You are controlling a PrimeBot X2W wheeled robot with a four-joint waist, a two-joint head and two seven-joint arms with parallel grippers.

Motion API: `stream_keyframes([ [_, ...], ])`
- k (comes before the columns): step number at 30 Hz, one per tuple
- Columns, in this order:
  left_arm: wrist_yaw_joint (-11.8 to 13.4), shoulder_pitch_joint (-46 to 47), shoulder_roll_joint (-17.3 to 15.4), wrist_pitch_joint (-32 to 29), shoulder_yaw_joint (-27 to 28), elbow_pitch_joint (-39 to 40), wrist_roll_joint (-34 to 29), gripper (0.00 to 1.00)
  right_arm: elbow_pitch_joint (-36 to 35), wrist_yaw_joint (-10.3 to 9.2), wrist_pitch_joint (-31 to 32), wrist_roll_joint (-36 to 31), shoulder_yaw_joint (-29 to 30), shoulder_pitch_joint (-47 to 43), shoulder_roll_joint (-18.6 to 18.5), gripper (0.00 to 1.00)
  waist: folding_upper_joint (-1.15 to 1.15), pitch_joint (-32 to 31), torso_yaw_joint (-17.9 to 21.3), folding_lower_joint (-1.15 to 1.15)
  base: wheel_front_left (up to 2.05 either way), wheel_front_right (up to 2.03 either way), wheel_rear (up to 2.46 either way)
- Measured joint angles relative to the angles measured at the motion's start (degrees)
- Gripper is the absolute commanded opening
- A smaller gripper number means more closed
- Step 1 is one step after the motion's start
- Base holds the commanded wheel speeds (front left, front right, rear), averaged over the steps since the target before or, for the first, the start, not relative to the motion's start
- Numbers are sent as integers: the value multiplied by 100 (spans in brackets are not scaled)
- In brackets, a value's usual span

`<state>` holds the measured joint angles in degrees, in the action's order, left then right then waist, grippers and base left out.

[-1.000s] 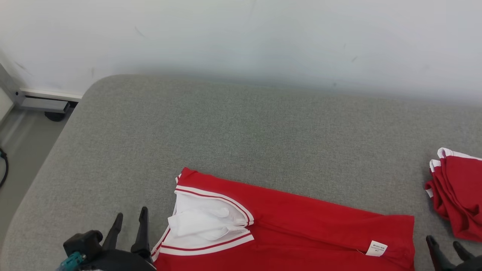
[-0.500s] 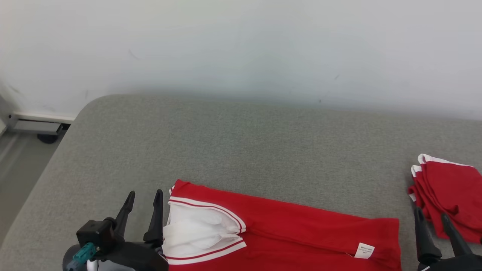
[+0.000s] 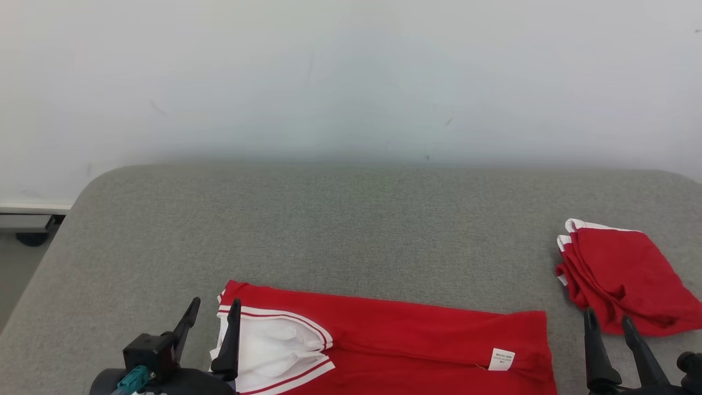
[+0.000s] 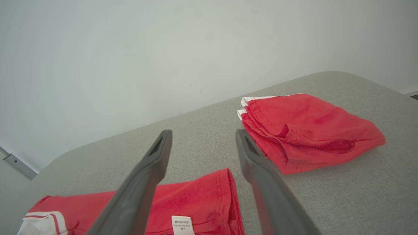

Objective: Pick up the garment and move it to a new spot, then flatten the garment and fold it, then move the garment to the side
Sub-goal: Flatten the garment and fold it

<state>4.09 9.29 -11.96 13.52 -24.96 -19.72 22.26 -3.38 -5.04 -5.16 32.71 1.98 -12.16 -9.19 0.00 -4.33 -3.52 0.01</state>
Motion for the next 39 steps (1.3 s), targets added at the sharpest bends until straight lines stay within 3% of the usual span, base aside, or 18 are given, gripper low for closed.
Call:
stream_keyframes([
  [26, 172, -2, 55, -242, 122, -125, -15, 100, 327, 180, -181, -9, -138, -21, 18, 100, 0, 50, 85, -1, 0, 0, 0],
  [30, 180, -3, 58, -271, 77, -124, -38, 100, 372, 185, 21, -47, -180, -12, -78, 100, 0, 56, 69, -1, 0, 0, 0],
  [39, 191, 1, 99, -312, -178, -57, -294, 100, 829, 149, 1144, -118, -433, -10, -463, 100, 0, 111, -5, -1, 0, 0, 0],
])
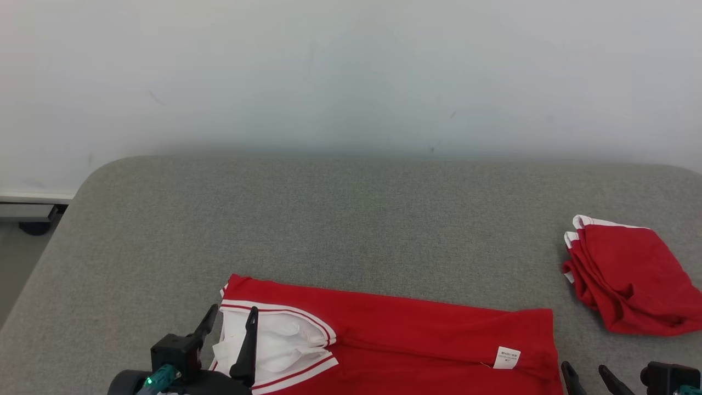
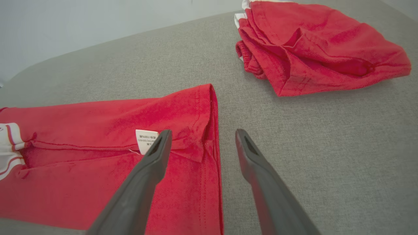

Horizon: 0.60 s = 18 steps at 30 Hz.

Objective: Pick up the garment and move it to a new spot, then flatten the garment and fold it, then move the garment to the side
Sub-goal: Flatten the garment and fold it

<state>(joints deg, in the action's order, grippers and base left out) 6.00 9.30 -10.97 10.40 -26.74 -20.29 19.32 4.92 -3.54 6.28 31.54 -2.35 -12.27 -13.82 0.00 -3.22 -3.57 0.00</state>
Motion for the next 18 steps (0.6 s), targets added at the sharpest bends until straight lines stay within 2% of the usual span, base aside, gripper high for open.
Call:
stream_keyframes([
  [6, -3, 35, 124, -47, -92, 1, -8, 100, 285, -52, 434, -7, -79, 446, -76, 100, 0, 88, -104, 0, 0, 0, 0],
  [18, -52, 83, 182, -80, -111, -63, 3, 100, 1080, -209, 1000, -140, -211, 978, 32, 100, 1, 204, -285, 0, 0, 0, 0],
])
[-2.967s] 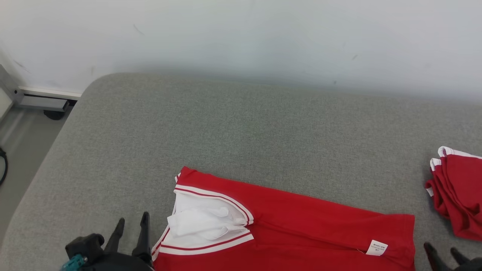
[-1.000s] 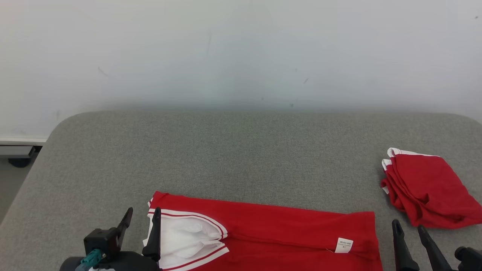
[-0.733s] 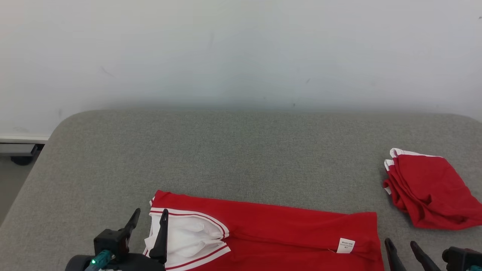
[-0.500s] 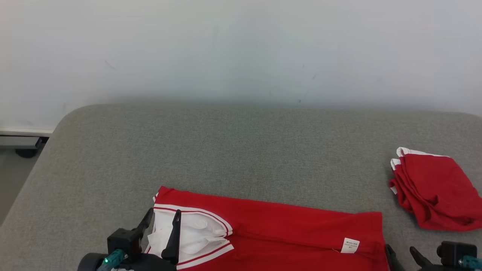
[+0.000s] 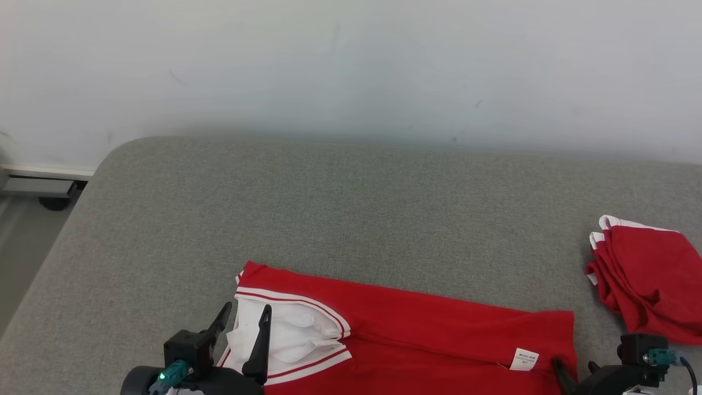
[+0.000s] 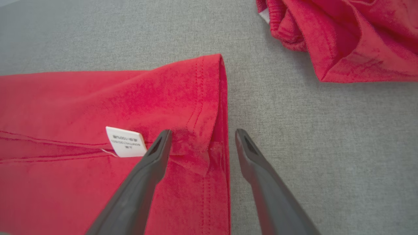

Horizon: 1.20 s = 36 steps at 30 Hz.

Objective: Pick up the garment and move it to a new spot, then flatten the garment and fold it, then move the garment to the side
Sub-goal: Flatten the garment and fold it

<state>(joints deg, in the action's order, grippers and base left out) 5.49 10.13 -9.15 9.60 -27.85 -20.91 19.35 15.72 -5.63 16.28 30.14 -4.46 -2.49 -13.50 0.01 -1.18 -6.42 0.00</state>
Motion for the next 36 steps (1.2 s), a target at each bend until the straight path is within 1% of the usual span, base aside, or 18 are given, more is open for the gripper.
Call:
stream_keyframes([
  [2, -2, 10, 21, 1, -9, -1, 2, 100, 147, -45, 53, -13, 9, 18, 3, 100, 0, 12, -29, 0, 0, 0, 0],
  [9, -2, 10, 10, 1, -3, -19, 11, 100, 405, -53, 147, -107, -12, 101, 97, 100, 0, 28, -62, 0, 0, 0, 0],
  [12, -14, 10, 7, 1, -5, -20, 21, 100, 501, -94, 191, -108, 0, 163, 130, 100, 0, 36, -70, 0, 0, 0, 0],
  [13, -51, 10, 10, 1, -15, -18, 21, 100, 505, -96, 189, -108, 26, 183, 141, 100, 0, 44, -77, 0, 0, 0, 0],
  [17, -56, 26, 35, 1, -40, -15, 27, 100, 651, -101, 185, -107, 159, 198, 185, 100, 0, 89, -120, 0, 0, 0, 0],
  [20, -93, 74, 42, 1, -27, -14, 44, 100, 722, -142, 183, 45, 279, 313, 326, 100, -1, 128, -150, 1, 0, 0, 0],
  [24, -99, 82, 42, 1, -23, -19, 46, 100, 836, -142, 169, 111, 349, 439, 385, 100, -1, 167, -194, 1, 0, 0, 0],
  [25, -99, 82, 41, 2, -16, -21, 47, 100, 862, -142, 151, 112, 355, 446, 392, 88, -1, 174, -204, 1, 0, 0, 0],
  [26, -99, 82, 40, 2, -10, -26, 57, 100, 889, -143, 138, 112, 358, 459, 398, 60, -1, 179, -212, 1, 0, 0, 0],
  [27, -98, 82, 34, 2, -4, -34, 63, 100, 918, -143, 138, 112, 360, 483, 398, 45, -1, 181, -217, 1, 0, 0, 0],
  [28, -98, 82, 31, 2, -2, -38, 69, 100, 953, -143, 138, 112, 361, 518, 399, 39, -1, 181, -221, 1, 0, 0, 0],
  [30, -99, 82, 29, 2, -1, -41, 69, 100, 979, -143, 138, 112, 361, 548, 403, 22, -1, 182, -225, 1, 0, 0, 0],
  [31, -99, 82, 27, 2, 0, -43, 69, 100, 990, -143, 138, 112, 361, 552, 411, 6, -1, 182, -228, 1, 0, 0, 0],
  [32, -99, 82, 29, 2, -1, -46, 69, 100, 1000, -143, 138, 112, 358, 551, 417, 0, -1, 181, -231, 1, 0, 0, 0],
  [36, -101, 82, 25, 3, 4, -71, 76, 100, 1007, -142, 135, 112, 361, 552, 423, 0, -1, 167, -232, 1, 0, 0, 0],
])
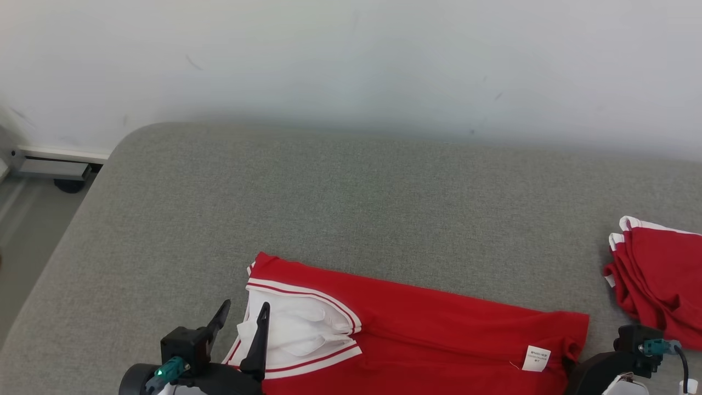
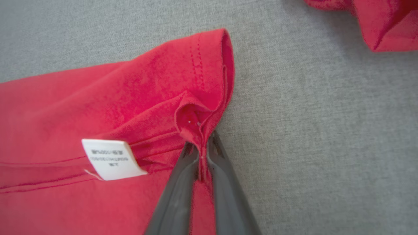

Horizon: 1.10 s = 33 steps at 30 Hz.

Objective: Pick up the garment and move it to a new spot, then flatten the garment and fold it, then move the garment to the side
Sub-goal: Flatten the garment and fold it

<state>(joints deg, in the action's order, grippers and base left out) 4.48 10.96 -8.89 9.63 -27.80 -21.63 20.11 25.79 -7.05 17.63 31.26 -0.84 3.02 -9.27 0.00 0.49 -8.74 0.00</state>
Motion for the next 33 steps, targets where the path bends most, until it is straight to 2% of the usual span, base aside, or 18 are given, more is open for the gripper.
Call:
stream_keyframes([
  [5, 3, -13, -12, 8, 57, -34, 3, 100, -76, 4, -7, 9, 12, -12, -13, 0, 0, -60, 53, 0, 0, 0, 0],
  [8, 4, -23, -22, 43, 75, -38, 12, 100, -361, 80, -21, 57, 63, -16, -98, 0, 0, -93, 110, 0, 0, 0, 0],
  [10, 5, -58, -36, 48, 97, -52, 20, 100, -735, 146, -57, 56, 143, -20, -303, 0, 0, -136, 172, 0, 0, 0, 0],
  [17, 13, -162, -43, 49, 99, -68, 62, 100, -1672, 158, -44, 38, 503, -367, -902, 0, 0, -227, 331, 0, 0, 0, 0],
  [27, 4, -238, -18, 46, 43, -40, 153, 100, -2375, 44, 368, 93, 1496, -620, -1610, 0, 0, -249, 422, 0, 0, 0, 0],
  [30, 3, -237, -15, 38, 29, 0, 153, 100, -2705, 42, 527, 5, 1422, -618, -1656, 0, 0, -218, 414, 0, 0, 0, 0],
  [33, 1, -235, -10, 14, 19, -7, 153, 100, -3025, 41, 725, -89, 983, -592, -1532, 0, 0, -192, 392, -1, 0, 0, 0],
])
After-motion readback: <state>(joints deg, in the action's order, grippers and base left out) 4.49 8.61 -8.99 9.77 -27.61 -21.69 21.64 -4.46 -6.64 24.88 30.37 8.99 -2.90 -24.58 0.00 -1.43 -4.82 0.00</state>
